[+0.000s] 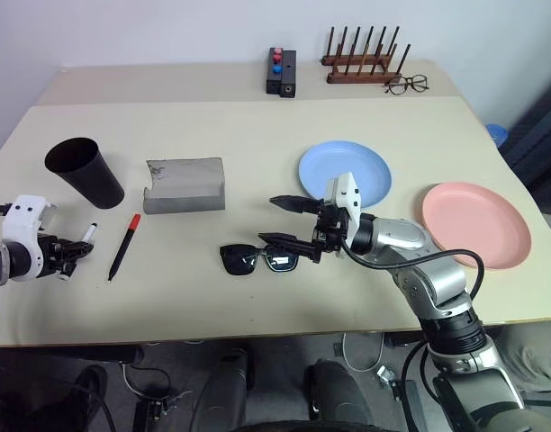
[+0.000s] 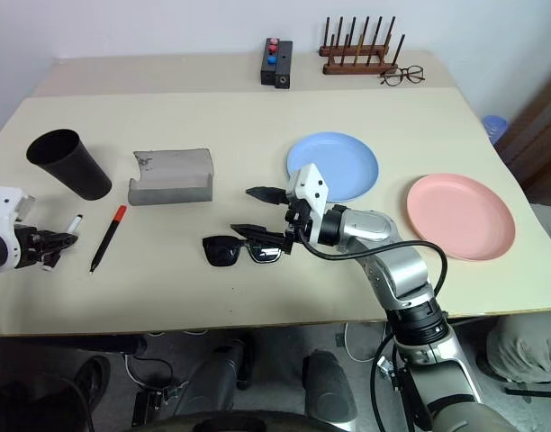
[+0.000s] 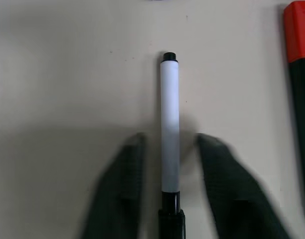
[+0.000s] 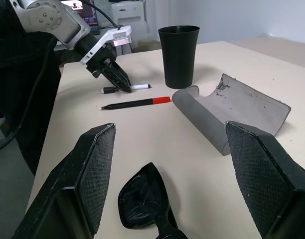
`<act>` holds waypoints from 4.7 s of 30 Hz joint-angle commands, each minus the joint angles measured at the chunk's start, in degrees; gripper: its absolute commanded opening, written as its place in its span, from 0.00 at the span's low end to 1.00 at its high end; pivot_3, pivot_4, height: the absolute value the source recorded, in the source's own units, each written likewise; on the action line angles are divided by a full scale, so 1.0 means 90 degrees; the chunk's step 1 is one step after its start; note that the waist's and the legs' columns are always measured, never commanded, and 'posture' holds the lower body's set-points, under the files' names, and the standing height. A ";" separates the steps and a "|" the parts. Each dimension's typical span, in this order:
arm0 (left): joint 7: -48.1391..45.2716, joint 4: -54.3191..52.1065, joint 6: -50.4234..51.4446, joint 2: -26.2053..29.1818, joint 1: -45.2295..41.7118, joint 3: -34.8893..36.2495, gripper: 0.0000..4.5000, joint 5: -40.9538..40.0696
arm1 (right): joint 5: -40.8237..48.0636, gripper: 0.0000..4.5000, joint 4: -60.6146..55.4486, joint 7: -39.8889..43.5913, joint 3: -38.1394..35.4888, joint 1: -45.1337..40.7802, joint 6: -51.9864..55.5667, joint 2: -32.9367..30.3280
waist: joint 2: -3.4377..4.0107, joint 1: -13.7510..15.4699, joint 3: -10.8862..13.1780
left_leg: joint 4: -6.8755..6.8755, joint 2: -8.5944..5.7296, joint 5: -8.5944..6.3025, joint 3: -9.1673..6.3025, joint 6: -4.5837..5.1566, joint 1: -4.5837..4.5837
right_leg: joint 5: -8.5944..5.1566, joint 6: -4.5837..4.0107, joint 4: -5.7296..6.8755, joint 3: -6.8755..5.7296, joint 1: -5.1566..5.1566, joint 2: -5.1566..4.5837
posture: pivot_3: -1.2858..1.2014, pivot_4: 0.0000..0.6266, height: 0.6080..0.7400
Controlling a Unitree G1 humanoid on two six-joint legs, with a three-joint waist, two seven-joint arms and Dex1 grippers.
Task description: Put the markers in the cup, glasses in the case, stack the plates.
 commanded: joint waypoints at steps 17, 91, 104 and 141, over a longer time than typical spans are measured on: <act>-0.1113 -0.2521 -0.1941 -0.0090 0.0919 0.1686 0.01 -0.0630 | -0.0140 0.79 0.0056 0.0115 -0.0028 -0.0039 -0.0481 0.0016 | -0.0003 0.0010 -0.0002 | 0.0002 0.0003 0.0000 0.0000 0.0000 -0.0031 | -0.0009 -0.0024 -0.0003 -0.0001 -0.0025 -0.0003 | 0.52 0.24 0.96; -0.0480 0.4589 -0.8515 -0.2340 -0.2924 0.2177 0.98 -0.0690 | 0.0227 0.79 -0.0324 -0.0404 -0.0374 -0.0437 -0.0280 0.0080 | -0.0024 -0.0004 -0.0006 | 0.0056 0.0003 0.0028 -0.0003 0.0008 -0.0011 | 0.0014 0.0020 0.0094 -0.0027 0.0008 0.0048 | 0.52 0.24 0.96; 0.0451 -0.1311 -0.2301 -0.1276 -0.1319 0.1556 0.98 -0.1884 | 0.0476 0.79 0.0105 0.0205 -0.0855 -0.0398 -0.0402 -0.0456 | -0.0023 -0.0041 -0.0004 | 0.0053 0.0012 0.0028 -0.0009 0.0007 -0.0011 | 0.0013 0.0017 0.0097 -0.0017 0.0005 0.0047 | 0.52 0.24 0.96; 0.1351 -0.1644 0.2506 -0.0590 -0.1156 -0.0840 0.98 -0.1193 | 0.0224 0.79 0.0463 0.0581 -0.0794 -0.0177 -0.0862 -0.0467 | -0.0019 0.0003 -0.0002 | 0.0022 0.0008 0.0027 0.0000 -0.0004 0.0014 | 0.0007 0.0005 0.0082 0.0000 0.0002 0.0026 | 0.52 0.24 0.96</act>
